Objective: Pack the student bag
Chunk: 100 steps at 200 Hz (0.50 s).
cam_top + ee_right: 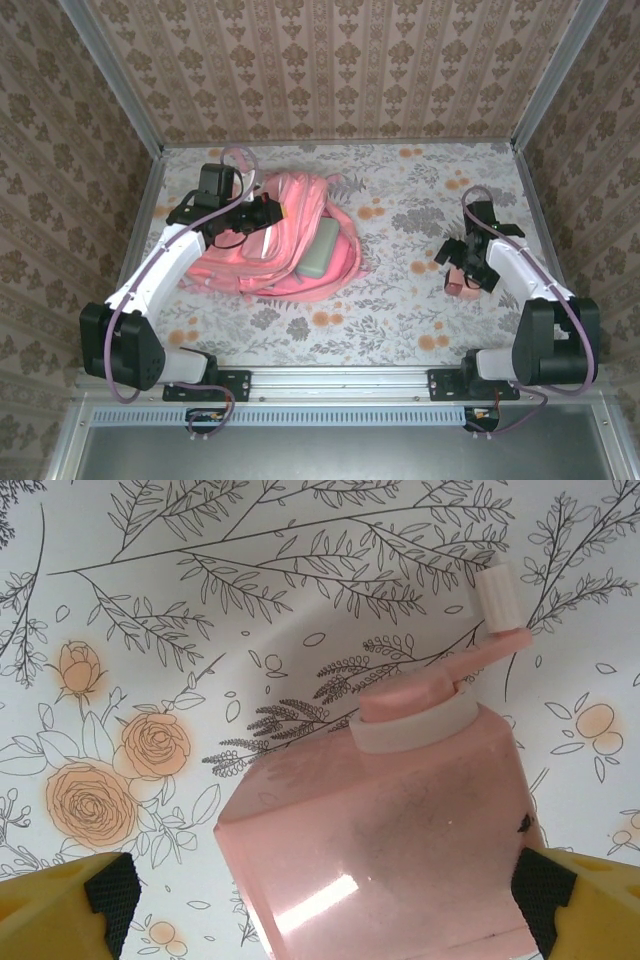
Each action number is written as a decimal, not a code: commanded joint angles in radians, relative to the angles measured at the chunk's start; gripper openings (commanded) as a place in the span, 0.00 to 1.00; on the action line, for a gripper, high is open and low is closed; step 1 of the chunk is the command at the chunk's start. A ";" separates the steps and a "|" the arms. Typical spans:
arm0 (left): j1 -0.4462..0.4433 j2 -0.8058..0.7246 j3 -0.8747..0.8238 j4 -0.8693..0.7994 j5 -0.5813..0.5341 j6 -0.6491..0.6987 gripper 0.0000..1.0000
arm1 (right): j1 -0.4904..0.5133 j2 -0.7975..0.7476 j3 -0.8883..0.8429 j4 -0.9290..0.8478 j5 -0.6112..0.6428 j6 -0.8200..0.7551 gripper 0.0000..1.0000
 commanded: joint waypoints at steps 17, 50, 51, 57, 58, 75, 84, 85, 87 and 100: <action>0.003 -0.012 0.003 0.034 0.011 0.020 0.00 | 0.033 0.043 -0.006 -0.083 0.074 -0.002 0.99; 0.003 -0.013 0.003 0.037 0.013 0.018 0.00 | 0.035 -0.010 0.011 -0.095 0.099 -0.018 1.00; 0.003 -0.013 0.003 0.038 0.014 0.017 0.00 | 0.034 -0.010 0.011 -0.095 0.099 -0.019 1.00; 0.003 -0.013 0.003 0.038 0.013 0.017 0.00 | 0.034 -0.012 0.015 -0.101 0.099 -0.022 1.00; 0.003 -0.014 0.003 0.038 0.013 0.017 0.00 | 0.035 -0.012 0.016 -0.103 0.100 -0.023 1.00; 0.003 -0.017 0.001 0.036 0.013 0.019 0.00 | 0.034 -0.011 0.025 -0.121 0.116 -0.026 1.00; 0.003 -0.020 -0.001 0.034 0.012 0.019 0.00 | 0.034 -0.011 0.029 -0.130 0.130 -0.026 1.00; 0.003 -0.020 -0.001 0.035 0.012 0.019 0.00 | 0.034 -0.011 0.029 -0.131 0.131 -0.026 1.00; 0.003 -0.021 -0.003 0.035 0.012 0.020 0.00 | 0.034 -0.010 0.029 -0.133 0.133 -0.025 1.00; 0.003 -0.024 -0.007 0.035 0.009 0.020 0.00 | 0.034 -0.010 0.026 -0.137 0.142 -0.026 1.00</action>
